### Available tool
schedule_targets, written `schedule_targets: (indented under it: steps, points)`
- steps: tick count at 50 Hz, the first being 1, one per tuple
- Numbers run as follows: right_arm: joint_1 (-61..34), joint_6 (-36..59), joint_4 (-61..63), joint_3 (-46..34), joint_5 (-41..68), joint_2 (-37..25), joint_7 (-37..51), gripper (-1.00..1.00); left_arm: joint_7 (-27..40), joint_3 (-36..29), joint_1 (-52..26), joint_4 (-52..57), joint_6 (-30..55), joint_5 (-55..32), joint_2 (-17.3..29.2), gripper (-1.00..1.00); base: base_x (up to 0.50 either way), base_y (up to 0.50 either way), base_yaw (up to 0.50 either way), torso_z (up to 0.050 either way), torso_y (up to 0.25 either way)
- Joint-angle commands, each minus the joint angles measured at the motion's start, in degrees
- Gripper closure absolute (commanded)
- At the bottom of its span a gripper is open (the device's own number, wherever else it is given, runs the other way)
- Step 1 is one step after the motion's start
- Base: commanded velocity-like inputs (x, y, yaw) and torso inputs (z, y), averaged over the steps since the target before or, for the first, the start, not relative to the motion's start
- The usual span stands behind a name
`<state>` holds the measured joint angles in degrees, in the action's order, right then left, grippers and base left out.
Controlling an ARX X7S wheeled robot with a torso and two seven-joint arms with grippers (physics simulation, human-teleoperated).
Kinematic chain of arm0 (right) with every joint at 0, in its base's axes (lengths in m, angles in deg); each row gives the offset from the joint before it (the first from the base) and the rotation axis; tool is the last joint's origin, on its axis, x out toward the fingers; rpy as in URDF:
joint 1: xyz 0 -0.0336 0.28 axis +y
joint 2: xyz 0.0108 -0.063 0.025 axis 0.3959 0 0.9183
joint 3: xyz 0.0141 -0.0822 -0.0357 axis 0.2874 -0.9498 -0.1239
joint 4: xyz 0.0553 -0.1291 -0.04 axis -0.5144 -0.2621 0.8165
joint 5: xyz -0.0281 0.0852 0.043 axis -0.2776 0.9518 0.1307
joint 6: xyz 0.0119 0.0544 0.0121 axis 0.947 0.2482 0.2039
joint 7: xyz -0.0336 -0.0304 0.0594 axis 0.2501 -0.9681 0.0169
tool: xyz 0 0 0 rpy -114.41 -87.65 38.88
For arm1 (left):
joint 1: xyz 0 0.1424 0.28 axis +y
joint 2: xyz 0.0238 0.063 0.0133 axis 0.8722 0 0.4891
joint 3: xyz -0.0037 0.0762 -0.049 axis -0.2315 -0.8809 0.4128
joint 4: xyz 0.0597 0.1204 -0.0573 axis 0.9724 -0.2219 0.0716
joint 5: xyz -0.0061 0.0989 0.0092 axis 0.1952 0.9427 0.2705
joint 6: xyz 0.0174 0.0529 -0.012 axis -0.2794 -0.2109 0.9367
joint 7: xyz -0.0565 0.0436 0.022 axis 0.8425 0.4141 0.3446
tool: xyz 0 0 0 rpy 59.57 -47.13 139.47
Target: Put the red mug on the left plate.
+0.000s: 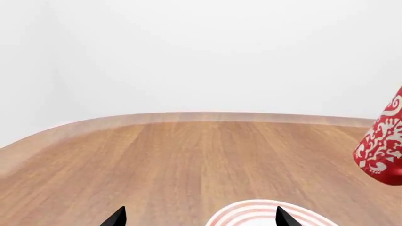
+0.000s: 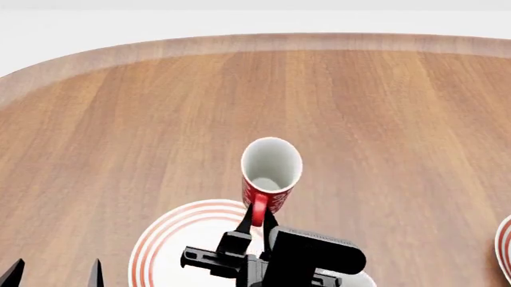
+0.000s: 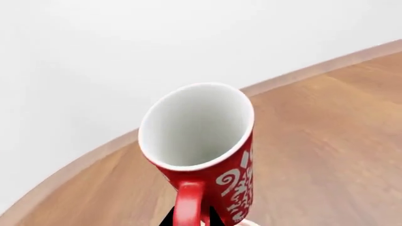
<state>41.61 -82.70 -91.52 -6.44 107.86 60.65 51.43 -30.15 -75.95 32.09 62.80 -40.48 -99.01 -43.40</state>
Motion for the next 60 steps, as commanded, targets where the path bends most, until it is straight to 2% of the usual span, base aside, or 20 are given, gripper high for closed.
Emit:
schedule_targets:
  steps: [1,17,40,60]
  points:
    - [-1.02,-0.6,-3.86,-0.98,2.96,-0.25,-8.62,1.0,0.23,-0.17,0.0,0.01,-0.12,0.0,0.13,-1.0,0.0,0.0,0.0,0.0,0.0]
    - [-1.66,-0.46,-9.78,0.79,10.37,0.66,-16.35,1.0,0.48,-0.35,-0.11,-0.06,-0.29,-0.1,0.31,-1.0,0.0,0.0,0.0,0.0,0.0]
    - [-5.47,-1.03,-21.87,-2.61,5.35,4.26,-18.19,1.0,0.81,-0.39,-0.16,0.04,-0.43,-0.53,0.72,-1.0,0.0,0.0,0.0,0.0,0.0]
    - [-6.02,-3.1,-28.78,-4.15,5.07,6.82,-21.99,1.0,1.18,-0.56,-0.12,0.32,-0.46,-0.76,1.0,-1.0,0.0,0.0,0.0,0.0,0.001]
